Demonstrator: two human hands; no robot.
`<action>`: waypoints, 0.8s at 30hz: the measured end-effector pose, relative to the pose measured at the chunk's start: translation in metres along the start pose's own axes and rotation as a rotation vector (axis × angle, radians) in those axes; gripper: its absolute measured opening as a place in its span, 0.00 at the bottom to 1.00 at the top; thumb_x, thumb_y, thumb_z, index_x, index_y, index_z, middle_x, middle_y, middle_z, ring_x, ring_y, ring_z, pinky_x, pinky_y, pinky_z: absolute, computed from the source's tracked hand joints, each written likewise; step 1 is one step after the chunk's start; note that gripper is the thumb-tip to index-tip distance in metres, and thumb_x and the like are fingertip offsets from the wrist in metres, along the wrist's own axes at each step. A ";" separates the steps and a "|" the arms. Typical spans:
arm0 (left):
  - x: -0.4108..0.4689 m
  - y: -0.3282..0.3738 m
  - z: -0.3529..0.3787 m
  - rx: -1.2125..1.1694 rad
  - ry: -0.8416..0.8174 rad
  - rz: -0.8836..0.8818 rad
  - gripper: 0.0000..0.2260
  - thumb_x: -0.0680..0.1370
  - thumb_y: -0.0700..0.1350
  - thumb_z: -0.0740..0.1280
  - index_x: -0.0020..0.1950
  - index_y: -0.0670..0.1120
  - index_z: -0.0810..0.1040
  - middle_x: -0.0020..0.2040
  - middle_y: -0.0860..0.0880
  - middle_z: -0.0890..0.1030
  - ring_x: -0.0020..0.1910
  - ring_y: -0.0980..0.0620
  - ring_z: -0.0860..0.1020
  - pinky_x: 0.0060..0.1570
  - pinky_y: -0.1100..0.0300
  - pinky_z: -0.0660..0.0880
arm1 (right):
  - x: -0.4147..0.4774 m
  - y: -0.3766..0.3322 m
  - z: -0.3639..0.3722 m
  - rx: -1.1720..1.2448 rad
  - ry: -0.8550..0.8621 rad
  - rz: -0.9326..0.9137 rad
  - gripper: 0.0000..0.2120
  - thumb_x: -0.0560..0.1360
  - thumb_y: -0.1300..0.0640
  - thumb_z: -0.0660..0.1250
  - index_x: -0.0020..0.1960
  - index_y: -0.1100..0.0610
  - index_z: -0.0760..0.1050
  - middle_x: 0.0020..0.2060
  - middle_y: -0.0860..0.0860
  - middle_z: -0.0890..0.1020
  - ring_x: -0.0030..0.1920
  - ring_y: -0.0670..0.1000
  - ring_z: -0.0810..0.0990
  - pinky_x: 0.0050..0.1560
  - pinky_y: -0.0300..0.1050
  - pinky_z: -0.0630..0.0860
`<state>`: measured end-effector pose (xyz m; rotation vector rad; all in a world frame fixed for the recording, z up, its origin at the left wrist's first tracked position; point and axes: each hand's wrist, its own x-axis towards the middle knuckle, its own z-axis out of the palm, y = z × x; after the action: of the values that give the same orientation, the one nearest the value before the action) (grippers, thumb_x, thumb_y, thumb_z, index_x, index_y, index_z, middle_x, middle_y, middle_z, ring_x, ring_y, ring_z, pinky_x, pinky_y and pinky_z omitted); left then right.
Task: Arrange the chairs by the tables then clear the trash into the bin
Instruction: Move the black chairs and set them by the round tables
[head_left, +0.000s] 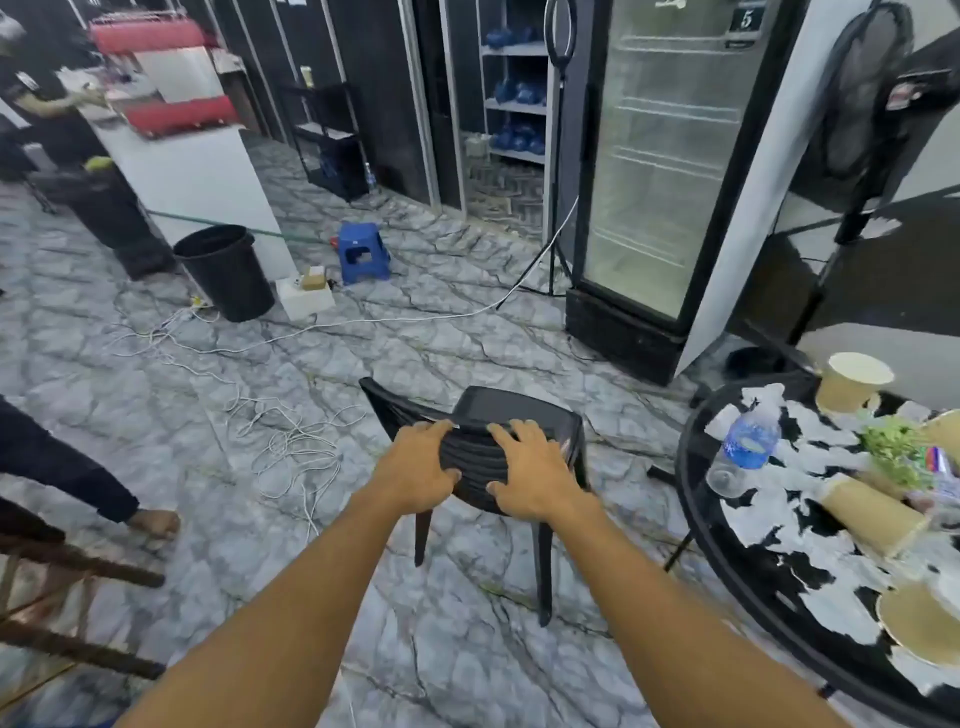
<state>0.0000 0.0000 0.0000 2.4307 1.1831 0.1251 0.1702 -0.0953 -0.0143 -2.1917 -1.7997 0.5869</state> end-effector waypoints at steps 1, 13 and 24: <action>0.014 -0.004 0.000 0.013 -0.002 -0.004 0.33 0.73 0.53 0.70 0.76 0.48 0.64 0.70 0.44 0.70 0.72 0.42 0.64 0.68 0.46 0.68 | 0.015 0.003 0.003 -0.042 -0.023 -0.009 0.41 0.77 0.46 0.67 0.81 0.50 0.46 0.80 0.55 0.48 0.79 0.59 0.42 0.76 0.64 0.49; 0.125 -0.098 0.019 0.423 -0.059 0.163 0.28 0.75 0.52 0.70 0.74 0.53 0.65 0.66 0.51 0.73 0.70 0.46 0.66 0.72 0.42 0.52 | 0.112 0.022 0.080 -0.203 0.183 0.065 0.42 0.70 0.48 0.77 0.76 0.46 0.56 0.72 0.56 0.65 0.76 0.60 0.56 0.72 0.69 0.52; 0.247 -0.139 -0.022 0.427 0.067 0.708 0.34 0.63 0.46 0.82 0.65 0.47 0.71 0.43 0.47 0.83 0.38 0.43 0.81 0.31 0.53 0.76 | 0.180 0.057 0.041 -0.309 0.559 0.126 0.35 0.59 0.50 0.84 0.62 0.54 0.76 0.51 0.50 0.82 0.52 0.55 0.81 0.52 0.54 0.75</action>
<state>0.0485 0.2723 -0.0637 3.1461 0.3345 0.1761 0.2306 0.0656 -0.1023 -2.3544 -1.5288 -0.2911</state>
